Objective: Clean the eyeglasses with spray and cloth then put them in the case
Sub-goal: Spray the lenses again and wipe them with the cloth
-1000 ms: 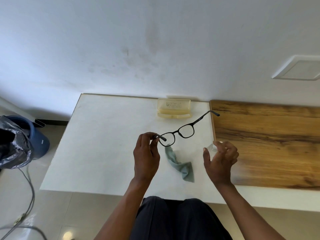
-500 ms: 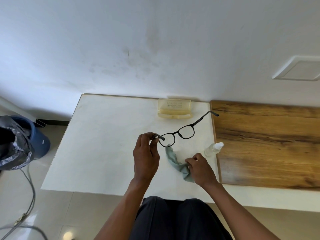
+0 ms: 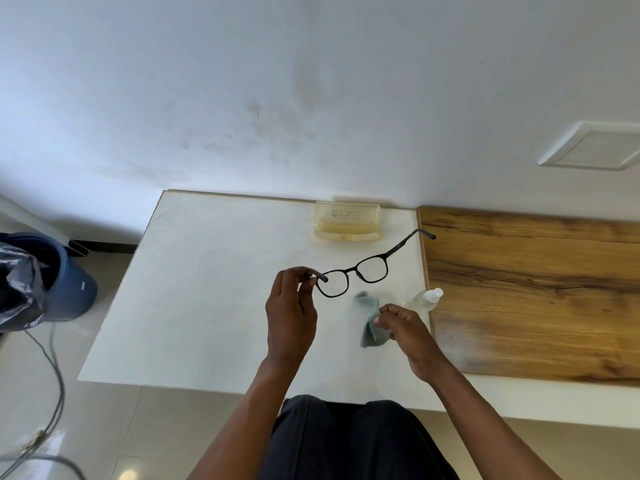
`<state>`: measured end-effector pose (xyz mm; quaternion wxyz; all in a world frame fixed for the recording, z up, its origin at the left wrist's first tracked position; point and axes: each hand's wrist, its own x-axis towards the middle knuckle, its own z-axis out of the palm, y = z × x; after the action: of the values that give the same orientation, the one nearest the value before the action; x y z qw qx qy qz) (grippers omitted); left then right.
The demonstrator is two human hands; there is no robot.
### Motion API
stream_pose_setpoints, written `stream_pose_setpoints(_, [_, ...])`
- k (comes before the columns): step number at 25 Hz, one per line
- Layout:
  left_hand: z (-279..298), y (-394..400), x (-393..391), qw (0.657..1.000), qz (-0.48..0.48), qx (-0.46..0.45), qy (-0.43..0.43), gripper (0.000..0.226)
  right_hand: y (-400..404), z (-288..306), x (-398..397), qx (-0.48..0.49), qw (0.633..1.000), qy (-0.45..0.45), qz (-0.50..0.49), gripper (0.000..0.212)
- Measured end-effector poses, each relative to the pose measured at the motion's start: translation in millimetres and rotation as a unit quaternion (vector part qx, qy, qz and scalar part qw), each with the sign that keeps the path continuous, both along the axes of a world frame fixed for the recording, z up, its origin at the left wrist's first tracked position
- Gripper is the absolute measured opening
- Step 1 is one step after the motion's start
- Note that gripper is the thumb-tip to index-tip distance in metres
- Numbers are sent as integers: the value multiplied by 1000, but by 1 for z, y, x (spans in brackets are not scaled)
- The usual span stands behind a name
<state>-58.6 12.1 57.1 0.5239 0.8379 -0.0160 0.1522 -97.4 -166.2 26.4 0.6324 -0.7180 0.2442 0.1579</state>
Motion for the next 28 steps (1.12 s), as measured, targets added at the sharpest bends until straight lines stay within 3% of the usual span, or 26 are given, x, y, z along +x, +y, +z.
stream_pose_setpoints(3, [1, 0, 0, 1000, -1, 0, -7, 13, 5, 19, 3, -4, 997, -78, -15, 33])
stream_pose_setpoints(6, [0, 0, 0, 1000, -2, 3, -13, 13, 12, 37, 4, -32, 988, -153, -9, 24])
stream_pose_setpoints(11, [1, 0, 0, 1000, -1, -4, -28, 16, 27, 59, 7, -169, 954, -250, -1, 16])
stream_pose_setpoints(15, [3, -1, 1, 999, -2, -2, -38, 17, 27, 62, 11, -115, 958, -264, 5, 17])
stream_pose_setpoints(17, [3, -1, 0, 999, -4, -4, -35, 15, 31, 59, 14, -153, 952, -264, -9, 22])
stream_pose_setpoints(21, [2, -2, -3, 999, -12, 8, -35, 9, 45, 49, 20, -328, 911, -247, 38, 8])
stream_pose_setpoints(24, [1, -1, -5, 999, -16, 12, -44, 9, 54, 45, 21, -399, 879, -244, 87, 23])
stream_pose_setpoints(28, [-3, 0, -6, 999, -16, 17, -43, 19, 61, 44, 17, -534, 798, -247, 135, 41])
